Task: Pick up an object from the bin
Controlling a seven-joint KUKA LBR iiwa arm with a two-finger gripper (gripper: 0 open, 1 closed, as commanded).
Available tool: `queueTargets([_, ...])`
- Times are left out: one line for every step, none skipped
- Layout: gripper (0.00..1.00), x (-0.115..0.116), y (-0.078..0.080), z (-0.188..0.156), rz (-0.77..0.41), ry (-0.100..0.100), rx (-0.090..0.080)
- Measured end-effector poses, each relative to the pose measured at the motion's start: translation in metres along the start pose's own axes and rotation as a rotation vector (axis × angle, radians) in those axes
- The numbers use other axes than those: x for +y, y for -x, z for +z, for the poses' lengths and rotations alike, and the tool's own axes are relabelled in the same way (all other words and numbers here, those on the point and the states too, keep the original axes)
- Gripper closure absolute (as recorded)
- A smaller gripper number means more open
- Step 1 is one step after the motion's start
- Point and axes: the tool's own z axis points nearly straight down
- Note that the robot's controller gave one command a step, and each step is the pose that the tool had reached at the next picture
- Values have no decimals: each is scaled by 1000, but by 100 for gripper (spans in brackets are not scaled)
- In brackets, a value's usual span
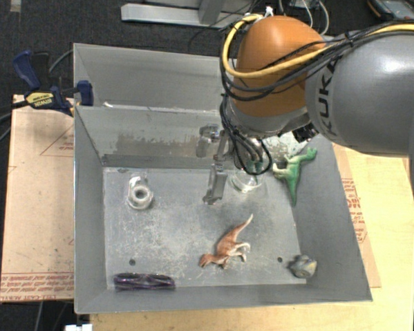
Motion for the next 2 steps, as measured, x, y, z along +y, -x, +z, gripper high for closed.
queueTargets([0, -1, 1, -5, 3, 1, -8])
queueTargets([0, -44, -26, 38, 20, -1, 3])
